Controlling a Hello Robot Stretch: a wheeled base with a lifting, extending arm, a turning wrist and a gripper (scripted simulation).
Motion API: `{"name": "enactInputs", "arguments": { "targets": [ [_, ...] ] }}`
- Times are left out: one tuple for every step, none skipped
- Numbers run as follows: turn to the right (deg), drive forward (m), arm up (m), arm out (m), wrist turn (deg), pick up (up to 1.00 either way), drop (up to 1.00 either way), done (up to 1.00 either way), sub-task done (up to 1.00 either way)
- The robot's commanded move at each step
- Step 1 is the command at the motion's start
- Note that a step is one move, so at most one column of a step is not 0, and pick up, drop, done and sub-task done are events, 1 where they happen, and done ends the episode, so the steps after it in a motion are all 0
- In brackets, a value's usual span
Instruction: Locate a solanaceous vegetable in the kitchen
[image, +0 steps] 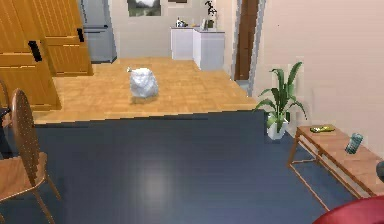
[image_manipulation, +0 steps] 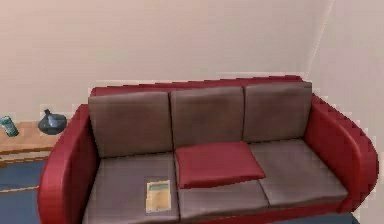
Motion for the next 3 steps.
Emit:
{"name": "enactInputs", "arguments": {
  "targets": [
    [-6.0, 0.00, 0.00, 0.00, 0.0, 0.00, 0.00, 0.00, 0.00],
    [0.0, 0.75, 0.00, 0.00, 0.0, 0.00, 0.00, 0.00, 0.00],
    [9.0, 0.00, 0.00, 0.00, 0.0, 0.00, 0.00, 0.00, 0.00]
  ]
}}
